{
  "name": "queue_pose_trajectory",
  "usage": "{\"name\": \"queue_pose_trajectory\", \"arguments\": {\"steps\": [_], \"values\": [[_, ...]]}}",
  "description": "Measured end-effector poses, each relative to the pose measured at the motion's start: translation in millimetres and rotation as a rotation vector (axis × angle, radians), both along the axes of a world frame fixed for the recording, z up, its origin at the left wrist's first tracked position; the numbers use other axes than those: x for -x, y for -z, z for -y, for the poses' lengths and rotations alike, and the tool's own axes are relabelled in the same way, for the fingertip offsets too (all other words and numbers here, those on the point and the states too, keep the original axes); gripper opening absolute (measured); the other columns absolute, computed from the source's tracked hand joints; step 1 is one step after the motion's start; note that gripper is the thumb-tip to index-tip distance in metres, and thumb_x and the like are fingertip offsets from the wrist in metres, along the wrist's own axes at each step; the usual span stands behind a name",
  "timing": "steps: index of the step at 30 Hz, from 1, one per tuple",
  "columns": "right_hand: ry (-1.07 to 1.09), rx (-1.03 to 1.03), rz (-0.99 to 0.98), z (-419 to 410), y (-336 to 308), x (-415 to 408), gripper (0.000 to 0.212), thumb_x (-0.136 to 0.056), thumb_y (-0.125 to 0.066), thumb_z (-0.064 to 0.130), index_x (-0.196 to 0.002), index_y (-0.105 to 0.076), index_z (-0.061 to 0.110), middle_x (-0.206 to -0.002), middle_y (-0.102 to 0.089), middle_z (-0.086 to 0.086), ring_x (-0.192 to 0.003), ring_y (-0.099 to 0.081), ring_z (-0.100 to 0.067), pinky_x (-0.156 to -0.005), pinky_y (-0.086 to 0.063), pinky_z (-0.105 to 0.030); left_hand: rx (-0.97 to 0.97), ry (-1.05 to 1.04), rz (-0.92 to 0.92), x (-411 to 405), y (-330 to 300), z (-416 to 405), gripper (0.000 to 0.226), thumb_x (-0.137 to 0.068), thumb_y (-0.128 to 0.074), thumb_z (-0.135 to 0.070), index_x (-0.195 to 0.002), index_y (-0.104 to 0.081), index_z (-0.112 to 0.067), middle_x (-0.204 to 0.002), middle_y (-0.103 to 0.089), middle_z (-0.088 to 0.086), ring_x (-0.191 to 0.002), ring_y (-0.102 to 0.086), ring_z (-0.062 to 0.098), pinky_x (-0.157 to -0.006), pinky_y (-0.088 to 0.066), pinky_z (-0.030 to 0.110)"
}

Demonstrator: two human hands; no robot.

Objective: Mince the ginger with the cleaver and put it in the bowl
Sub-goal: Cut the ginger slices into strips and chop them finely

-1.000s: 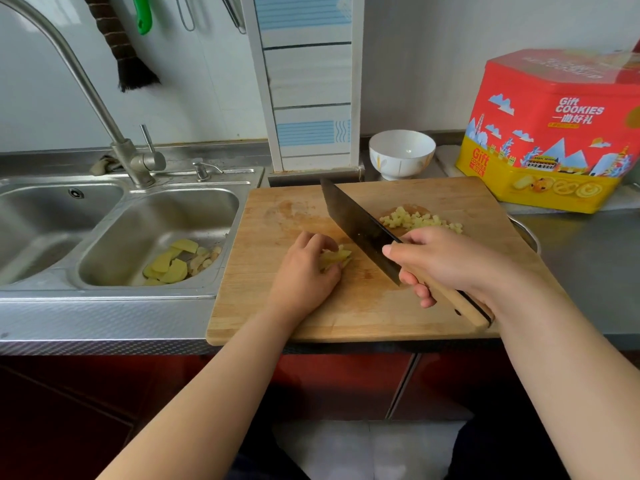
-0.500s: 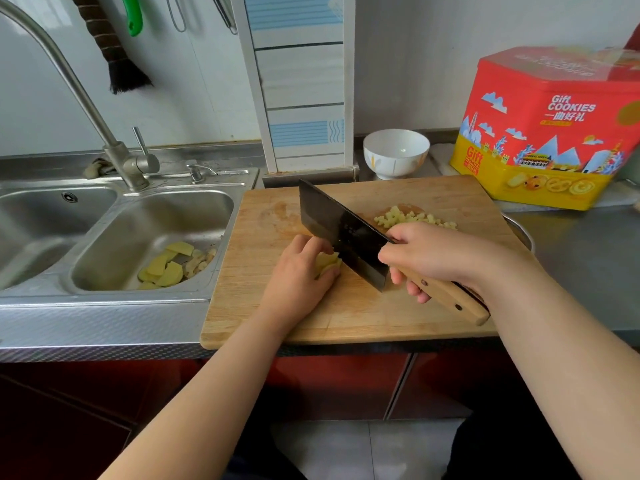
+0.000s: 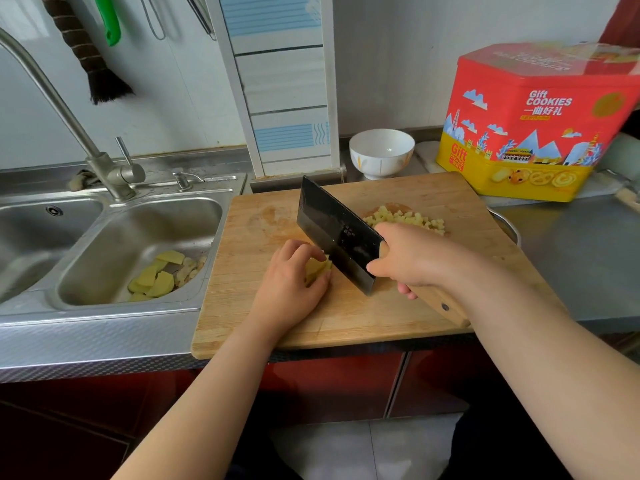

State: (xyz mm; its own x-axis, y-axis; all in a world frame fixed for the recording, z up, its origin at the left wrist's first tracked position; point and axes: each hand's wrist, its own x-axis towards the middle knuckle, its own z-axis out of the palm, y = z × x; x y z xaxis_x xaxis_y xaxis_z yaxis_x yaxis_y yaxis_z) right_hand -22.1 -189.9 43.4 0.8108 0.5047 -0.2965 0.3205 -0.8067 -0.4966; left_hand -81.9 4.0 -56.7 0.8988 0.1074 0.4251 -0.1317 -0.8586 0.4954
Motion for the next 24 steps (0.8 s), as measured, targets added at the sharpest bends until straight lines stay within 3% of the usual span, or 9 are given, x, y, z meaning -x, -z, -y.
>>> {"name": "queue_pose_trajectory", "arguments": {"steps": [8,14,20,24], "values": [[0.004,-0.007,0.035,-1,4,1,0.056,-0.096,-0.053,0.019,-0.148,-0.033,0.021,-0.092,-0.059,-0.002,-0.047,-0.058,-0.012,-0.039,-0.043,-0.021,-0.034,-0.025,-0.002,-3,0,1,0.021,-0.086,-0.067,-0.035,-0.101,-0.059,-0.023,-0.110,-0.050,-0.007,-0.100,-0.050,0.011,-0.085,-0.047,0.029],[0.017,0.002,0.056,-3,4,3,0.051,-0.095,-0.052,0.017,-0.145,-0.038,0.021,-0.079,-0.054,0.001,-0.046,-0.056,-0.013,-0.039,-0.042,-0.021,-0.148,0.007,-0.005,-3,2,2,0.023,-0.082,-0.069,-0.032,-0.099,-0.059,-0.021,-0.109,-0.048,-0.005,-0.099,-0.046,0.014,-0.082,-0.043,0.026],[0.019,0.000,0.092,-1,-2,8,0.044,-0.094,-0.053,0.016,-0.137,-0.044,0.017,-0.074,-0.056,-0.001,-0.045,-0.056,-0.016,-0.040,-0.042,-0.023,-0.099,0.007,-0.034,-8,0,0,0.016,-0.083,-0.069,-0.031,-0.095,-0.062,-0.023,-0.106,-0.051,-0.010,-0.100,-0.045,0.009,-0.084,-0.040,0.021],[0.000,0.025,0.174,4,-15,12,0.023,-0.093,-0.053,0.018,-0.116,-0.054,0.012,-0.065,-0.061,-0.007,-0.045,-0.058,-0.020,-0.041,-0.044,-0.024,-0.054,0.018,-0.036,-9,0,0,0.015,-0.082,-0.069,-0.032,-0.093,-0.061,-0.026,-0.103,-0.051,-0.012,-0.098,-0.046,0.006,-0.084,-0.039,0.019]]}}
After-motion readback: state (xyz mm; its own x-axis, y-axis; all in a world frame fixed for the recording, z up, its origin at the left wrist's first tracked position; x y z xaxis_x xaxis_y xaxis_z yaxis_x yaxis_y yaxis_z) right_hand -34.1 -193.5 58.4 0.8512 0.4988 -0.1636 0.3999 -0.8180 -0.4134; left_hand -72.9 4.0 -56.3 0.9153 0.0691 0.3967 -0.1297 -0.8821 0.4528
